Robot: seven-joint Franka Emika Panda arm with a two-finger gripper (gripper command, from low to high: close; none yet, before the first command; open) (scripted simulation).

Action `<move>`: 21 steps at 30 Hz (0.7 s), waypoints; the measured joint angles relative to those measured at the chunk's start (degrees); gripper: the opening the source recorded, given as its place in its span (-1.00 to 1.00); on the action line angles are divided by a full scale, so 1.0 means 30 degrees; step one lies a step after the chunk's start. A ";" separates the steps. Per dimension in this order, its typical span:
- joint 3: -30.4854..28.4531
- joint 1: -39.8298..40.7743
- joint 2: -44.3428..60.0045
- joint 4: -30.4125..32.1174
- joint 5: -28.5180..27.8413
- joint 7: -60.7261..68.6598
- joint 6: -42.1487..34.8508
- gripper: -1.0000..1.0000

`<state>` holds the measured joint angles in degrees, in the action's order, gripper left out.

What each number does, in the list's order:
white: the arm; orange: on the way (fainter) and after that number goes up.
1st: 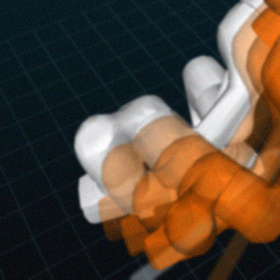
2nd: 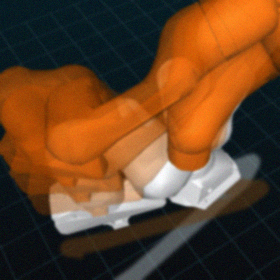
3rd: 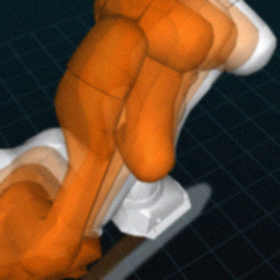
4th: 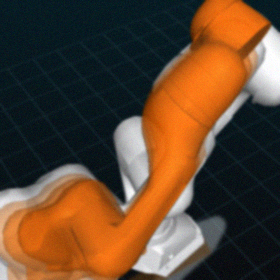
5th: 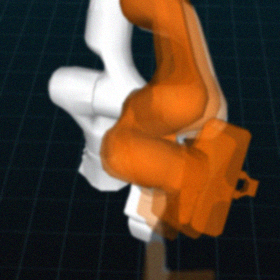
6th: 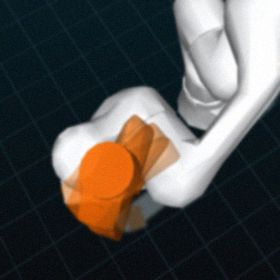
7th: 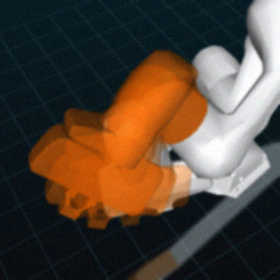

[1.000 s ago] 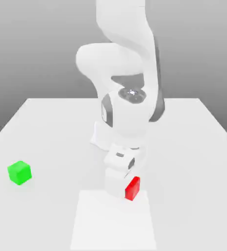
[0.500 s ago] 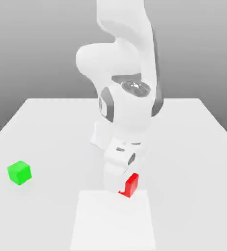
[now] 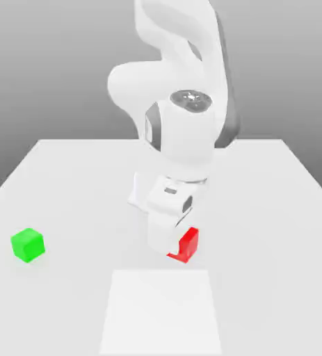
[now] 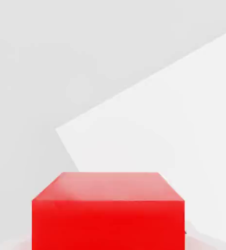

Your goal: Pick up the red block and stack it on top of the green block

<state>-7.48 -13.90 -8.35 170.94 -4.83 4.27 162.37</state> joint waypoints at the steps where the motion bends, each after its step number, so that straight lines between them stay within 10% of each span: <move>1: -0.0361 0.0359 -0.0102 -0.0103 0.0138 -0.0047 -0.0160 -1.00; 16: -0.7988 1.1107 -0.0084 -0.3479 -0.1506 -0.4714 -0.3190 -1.00; 21: -0.8304 1.1210 0.3101 -0.3806 0.2283 -0.2293 -0.0724 -1.00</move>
<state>-32.39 19.73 0.95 159.52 2.02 -2.61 160.20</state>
